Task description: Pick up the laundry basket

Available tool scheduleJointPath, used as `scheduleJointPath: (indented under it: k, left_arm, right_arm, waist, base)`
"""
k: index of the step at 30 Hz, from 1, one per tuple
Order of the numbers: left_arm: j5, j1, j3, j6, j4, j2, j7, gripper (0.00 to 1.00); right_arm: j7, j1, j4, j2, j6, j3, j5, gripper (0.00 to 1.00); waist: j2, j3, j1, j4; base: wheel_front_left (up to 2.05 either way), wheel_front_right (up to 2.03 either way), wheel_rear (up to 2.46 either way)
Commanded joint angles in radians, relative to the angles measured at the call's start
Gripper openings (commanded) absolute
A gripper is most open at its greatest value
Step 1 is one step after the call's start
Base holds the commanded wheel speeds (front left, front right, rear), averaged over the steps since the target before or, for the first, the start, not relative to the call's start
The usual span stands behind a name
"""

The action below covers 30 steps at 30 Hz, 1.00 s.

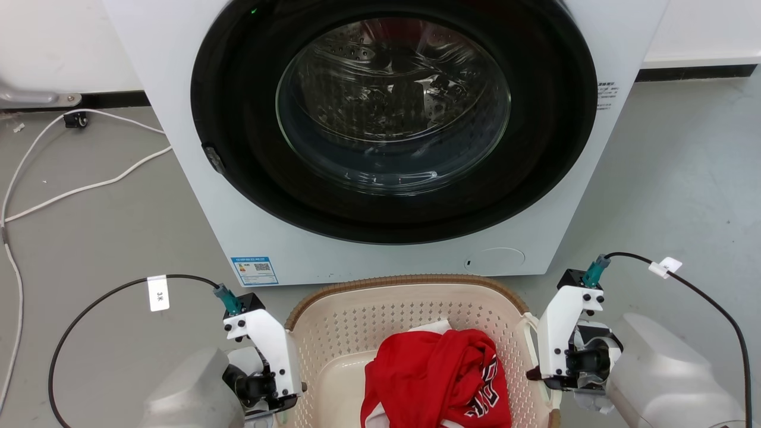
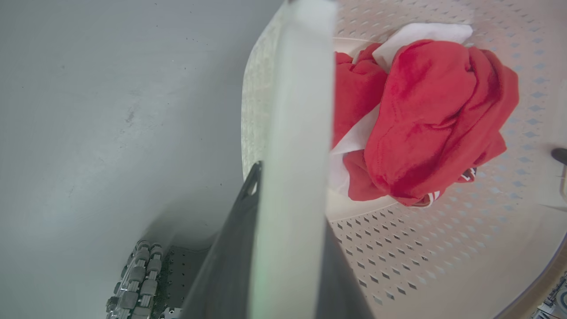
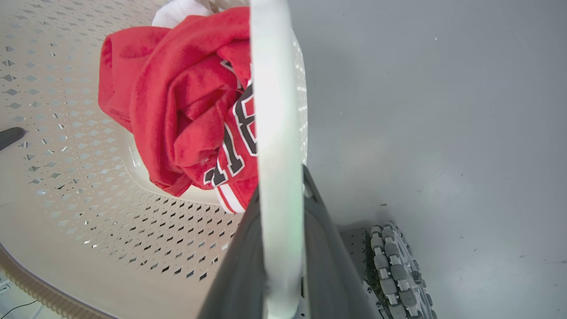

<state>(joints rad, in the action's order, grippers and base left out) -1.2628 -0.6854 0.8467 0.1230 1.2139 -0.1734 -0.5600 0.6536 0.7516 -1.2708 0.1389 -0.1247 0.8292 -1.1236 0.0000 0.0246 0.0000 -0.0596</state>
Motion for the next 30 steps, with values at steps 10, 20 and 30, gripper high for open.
scheduleJointPath:
  k: [10,20,30]
  left_arm:
    - [-0.017,0.004,0.003,0.013,-0.008,0.011,0.006,0.0]
    - [-0.025,0.003,0.01,0.013,-0.008,0.01,0.01,0.0]
    - [-0.032,0.005,0.016,0.013,-0.005,0.011,0.012,0.0]
  right_arm:
    - [-0.003,0.001,0.003,-0.013,-0.011,0.003,-0.013,0.0]
    - [-0.004,-0.003,0.003,-0.014,-0.011,0.005,-0.019,0.0]
    - [-0.006,-0.005,0.002,-0.013,-0.011,0.009,-0.025,0.0]
  waist:
    - [0.0,-0.004,0.0,-0.003]
    - [0.0,-0.004,0.0,-0.003]
    - [0.0,-0.006,0.0,-0.001]
  base:
    - [0.0,0.0,0.0]
    - [0.0,0.0,0.0]
    - [0.0,0.0,0.0]
